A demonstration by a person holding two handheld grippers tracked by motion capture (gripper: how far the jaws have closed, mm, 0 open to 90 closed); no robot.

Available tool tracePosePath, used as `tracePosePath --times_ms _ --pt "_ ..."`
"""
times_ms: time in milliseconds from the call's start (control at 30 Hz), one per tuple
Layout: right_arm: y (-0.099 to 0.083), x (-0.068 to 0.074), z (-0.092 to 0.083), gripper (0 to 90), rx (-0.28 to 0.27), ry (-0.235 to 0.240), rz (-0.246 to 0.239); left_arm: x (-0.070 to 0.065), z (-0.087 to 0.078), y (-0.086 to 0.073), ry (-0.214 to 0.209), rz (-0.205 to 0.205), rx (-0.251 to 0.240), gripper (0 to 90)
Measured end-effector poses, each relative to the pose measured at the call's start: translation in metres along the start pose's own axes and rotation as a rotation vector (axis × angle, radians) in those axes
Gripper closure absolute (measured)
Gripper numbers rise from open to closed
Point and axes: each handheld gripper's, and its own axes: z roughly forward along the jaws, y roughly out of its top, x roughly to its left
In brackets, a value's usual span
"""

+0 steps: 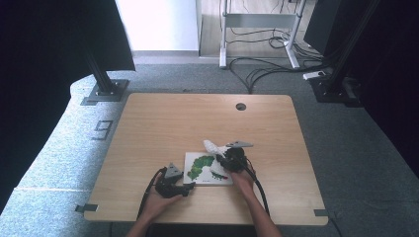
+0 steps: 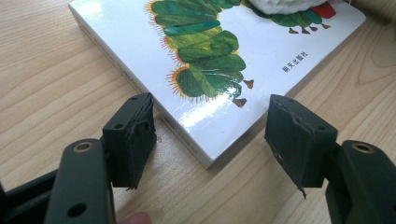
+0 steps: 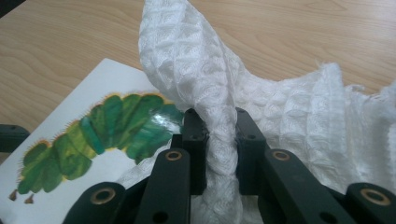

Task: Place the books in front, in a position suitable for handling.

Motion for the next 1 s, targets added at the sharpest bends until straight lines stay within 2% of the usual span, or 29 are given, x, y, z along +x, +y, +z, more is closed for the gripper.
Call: tracePosePath --times_ms 167,267,333,400,533,633,700,733,1000 --pt "0.000 -0.003 -0.003 77.3 0.003 -0.027 -0.011 0.000 0.000 0.000 0.002 0.003 0.000 32.9" --pt "0.002 0.004 -0.002 77.5 -0.007 -0.029 -0.020 0.000 0.000 0.000 0.000 0.000 0.001 32.6" --pt "0.007 0.015 -0.001 77.5 -0.022 0.023 -0.032 0.000 0.000 0.000 0.001 0.001 0.000 32.4" --pt "0.012 0.034 0.004 77.5 -0.028 0.063 -0.065 0.000 0.000 0.000 0.003 0.003 -0.001 32.5" --pt "0.017 0.074 0.021 77.5 0.012 0.130 -0.155 -0.001 0.000 0.000 0.005 0.003 0.000 32.7" --pt "0.011 0.094 0.034 77.4 0.053 0.148 -0.191 -0.001 0.000 0.000 0.006 0.006 0.001 32.8" --pt "0.007 0.097 0.039 77.4 0.045 0.135 -0.205 -0.001 0.000 0.000 0.007 0.007 0.002 32.8" --pt "0.006 0.098 0.038 77.5 0.040 0.133 -0.193 -0.001 0.000 0.000 0.007 0.008 0.003 32.8" --pt "-0.005 0.090 0.027 77.1 0.008 0.109 -0.189 -0.002 0.001 0.000 0.010 0.011 0.005 32.0"
